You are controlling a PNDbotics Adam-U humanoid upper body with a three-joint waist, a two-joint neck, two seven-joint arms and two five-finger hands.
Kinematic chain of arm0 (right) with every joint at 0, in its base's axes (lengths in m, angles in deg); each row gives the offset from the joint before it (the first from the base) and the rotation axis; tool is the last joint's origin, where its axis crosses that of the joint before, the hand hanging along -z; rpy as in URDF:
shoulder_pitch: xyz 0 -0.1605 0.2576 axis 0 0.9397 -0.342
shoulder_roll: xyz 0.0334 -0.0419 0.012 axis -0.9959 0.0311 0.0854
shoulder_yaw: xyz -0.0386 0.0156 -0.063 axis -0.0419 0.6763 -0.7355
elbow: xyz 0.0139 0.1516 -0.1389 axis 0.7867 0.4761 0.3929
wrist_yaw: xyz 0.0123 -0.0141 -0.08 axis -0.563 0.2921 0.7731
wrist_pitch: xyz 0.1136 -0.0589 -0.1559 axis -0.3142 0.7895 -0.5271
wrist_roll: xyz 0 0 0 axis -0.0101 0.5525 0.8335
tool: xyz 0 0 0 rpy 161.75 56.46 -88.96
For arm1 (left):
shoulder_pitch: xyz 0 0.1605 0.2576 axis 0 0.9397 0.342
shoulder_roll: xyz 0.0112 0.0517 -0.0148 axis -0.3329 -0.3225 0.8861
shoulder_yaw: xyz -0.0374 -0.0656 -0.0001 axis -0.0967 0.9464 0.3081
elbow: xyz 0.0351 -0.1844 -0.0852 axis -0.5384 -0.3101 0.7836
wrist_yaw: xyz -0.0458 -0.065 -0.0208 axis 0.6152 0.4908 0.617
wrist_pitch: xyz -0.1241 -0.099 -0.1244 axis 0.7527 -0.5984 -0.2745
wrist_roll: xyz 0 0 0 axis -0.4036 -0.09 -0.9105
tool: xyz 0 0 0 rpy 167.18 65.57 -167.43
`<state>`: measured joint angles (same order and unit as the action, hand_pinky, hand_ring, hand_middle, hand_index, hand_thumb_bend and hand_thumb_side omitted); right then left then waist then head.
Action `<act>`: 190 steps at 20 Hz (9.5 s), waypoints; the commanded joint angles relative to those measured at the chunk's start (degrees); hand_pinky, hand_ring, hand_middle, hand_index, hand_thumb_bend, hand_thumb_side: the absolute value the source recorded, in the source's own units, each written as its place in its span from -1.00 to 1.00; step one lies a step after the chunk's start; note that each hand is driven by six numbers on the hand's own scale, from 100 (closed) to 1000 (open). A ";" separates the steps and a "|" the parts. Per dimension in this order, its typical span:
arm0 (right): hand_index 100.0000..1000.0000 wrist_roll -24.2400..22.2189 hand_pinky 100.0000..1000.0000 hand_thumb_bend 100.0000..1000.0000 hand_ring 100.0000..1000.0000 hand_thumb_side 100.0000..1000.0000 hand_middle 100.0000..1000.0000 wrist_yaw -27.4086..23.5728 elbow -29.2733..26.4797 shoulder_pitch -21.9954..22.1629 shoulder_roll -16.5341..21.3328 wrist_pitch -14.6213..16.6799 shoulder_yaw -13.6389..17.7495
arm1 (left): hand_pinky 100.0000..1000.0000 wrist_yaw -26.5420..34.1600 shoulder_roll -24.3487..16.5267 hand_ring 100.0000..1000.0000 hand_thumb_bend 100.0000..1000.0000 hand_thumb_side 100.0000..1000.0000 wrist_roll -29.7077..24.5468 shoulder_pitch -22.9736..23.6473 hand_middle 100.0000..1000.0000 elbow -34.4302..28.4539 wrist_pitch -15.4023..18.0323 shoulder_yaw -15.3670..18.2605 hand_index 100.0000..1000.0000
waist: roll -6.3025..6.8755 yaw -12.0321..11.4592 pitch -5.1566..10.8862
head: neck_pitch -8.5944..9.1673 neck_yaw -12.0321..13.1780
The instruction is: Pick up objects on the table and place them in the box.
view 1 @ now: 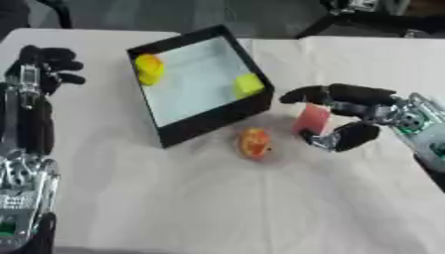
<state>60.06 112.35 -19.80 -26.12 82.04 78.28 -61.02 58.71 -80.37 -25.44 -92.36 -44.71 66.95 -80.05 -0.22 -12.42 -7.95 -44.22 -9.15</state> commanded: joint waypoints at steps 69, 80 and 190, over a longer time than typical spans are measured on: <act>0.50 4.86 0.38 -1.00 -0.16 -0.78 0.25 -6.52 20.62 -24.18 -3.51 0.06 1.70 | 0.01 0.89 0.80 0.15 -1.00 0.76 -1.52 -1.46 0.09 -1.08 0.26 -1.38 0.24 | -0.36 -4.22 1.52 | 0.10 -5.20; 0.91 4.56 0.74 -1.00 0.92 -0.10 0.80 -2.45 25.79 -26.01 -7.50 6.74 1.20 | 0.01 1.91 1.46 0.15 -1.00 0.76 -2.00 -2.07 0.09 -1.27 0.52 -1.91 0.24 | -0.53 -5.60 1.07 | 0.10 -7.43; 0.97 23.63 0.67 -1.00 0.66 -0.62 0.51 9.70 20.66 -24.54 -6.80 -1.90 -0.12 | -0.01 0.77 1.58 0.15 -1.00 0.76 -0.74 -1.84 0.09 -1.87 0.77 -0.98 0.24 | -1.10 -5.86 1.61 | 0.10 -10.25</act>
<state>83.07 121.65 1.67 -49.74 74.45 76.48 -61.47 59.27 -78.78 -26.09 -93.22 -45.42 67.62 -81.08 -0.65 -18.34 -7.41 -44.22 -19.32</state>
